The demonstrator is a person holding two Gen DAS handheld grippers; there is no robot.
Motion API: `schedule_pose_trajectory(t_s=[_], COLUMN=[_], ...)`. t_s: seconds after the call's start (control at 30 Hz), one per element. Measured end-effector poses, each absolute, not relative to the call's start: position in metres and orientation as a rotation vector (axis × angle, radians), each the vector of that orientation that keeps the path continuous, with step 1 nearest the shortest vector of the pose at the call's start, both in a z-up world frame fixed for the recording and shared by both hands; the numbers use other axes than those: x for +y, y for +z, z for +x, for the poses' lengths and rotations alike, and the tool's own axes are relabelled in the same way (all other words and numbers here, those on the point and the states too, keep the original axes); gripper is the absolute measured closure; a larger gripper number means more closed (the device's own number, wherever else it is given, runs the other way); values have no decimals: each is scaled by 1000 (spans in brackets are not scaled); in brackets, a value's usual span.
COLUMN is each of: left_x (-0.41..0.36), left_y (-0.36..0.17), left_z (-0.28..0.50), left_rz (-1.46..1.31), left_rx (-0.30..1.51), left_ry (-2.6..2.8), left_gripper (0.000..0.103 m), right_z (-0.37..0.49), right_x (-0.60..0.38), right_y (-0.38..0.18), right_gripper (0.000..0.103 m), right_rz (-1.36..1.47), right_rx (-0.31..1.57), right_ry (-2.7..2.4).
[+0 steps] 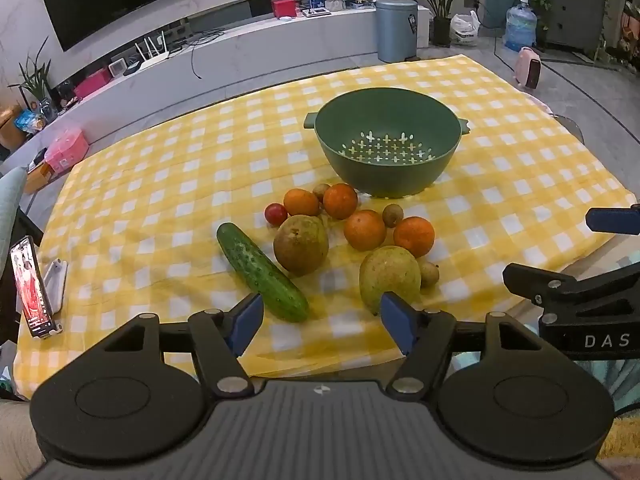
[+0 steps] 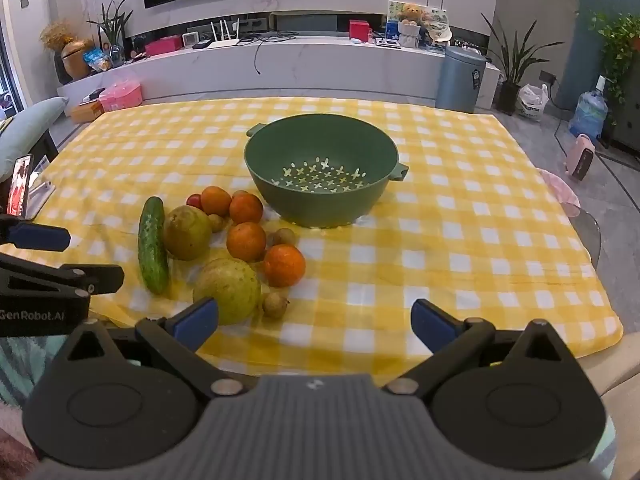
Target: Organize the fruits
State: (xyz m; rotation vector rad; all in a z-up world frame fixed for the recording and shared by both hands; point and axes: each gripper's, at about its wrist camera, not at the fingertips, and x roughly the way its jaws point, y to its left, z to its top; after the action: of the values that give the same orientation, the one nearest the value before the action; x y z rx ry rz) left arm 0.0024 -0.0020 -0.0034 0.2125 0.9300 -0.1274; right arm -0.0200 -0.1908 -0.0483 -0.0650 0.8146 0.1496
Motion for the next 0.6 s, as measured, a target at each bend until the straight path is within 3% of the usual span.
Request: schedule_pose_trajectory(t_s=[0.6], left_x=[0], left_y=[-7], left_z=[3], left_rz=[209], left_rx=[920], left_ry=[-143], left_gripper=[24], right_z=[-19], right_x=[-185], right_y=[-50], right_gripper=[4], right_rz=[-65], right_rx=[800], right_ry=[147])
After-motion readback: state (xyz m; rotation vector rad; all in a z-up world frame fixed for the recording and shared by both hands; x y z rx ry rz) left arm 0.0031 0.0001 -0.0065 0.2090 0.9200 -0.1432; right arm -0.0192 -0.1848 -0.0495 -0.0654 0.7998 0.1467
